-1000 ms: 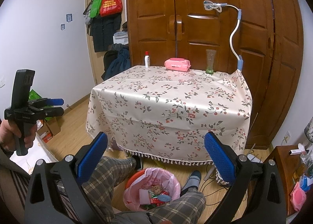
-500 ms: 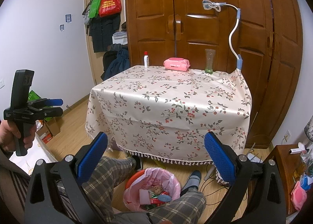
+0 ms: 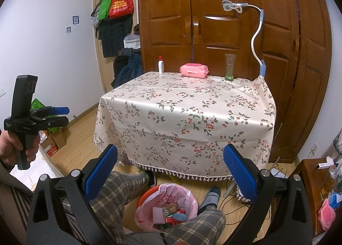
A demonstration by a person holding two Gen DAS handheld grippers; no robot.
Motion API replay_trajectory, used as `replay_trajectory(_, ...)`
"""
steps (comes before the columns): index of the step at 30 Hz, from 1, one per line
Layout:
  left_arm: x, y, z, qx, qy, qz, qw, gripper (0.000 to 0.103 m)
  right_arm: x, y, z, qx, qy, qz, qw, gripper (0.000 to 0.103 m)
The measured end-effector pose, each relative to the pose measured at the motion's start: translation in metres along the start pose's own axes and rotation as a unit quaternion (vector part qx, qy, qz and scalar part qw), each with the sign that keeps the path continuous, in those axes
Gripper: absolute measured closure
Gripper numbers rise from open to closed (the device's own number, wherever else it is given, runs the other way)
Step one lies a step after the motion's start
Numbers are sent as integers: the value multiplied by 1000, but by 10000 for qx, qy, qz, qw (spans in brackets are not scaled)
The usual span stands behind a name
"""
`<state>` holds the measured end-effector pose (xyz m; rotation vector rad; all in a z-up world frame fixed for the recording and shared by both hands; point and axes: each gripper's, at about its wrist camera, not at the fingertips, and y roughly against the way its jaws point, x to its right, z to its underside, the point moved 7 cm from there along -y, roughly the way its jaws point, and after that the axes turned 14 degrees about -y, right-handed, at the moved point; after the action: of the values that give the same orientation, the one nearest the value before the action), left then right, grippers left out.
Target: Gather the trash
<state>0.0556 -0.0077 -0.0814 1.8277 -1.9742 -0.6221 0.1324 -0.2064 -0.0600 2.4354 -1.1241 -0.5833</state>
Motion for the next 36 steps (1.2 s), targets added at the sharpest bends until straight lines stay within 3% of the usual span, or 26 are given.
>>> replay_trajectory(36, -6, -3, -1, -70, -41, -12, 10000, 6, -1, -3, 5, -45, -50, -60, 10000, 5)
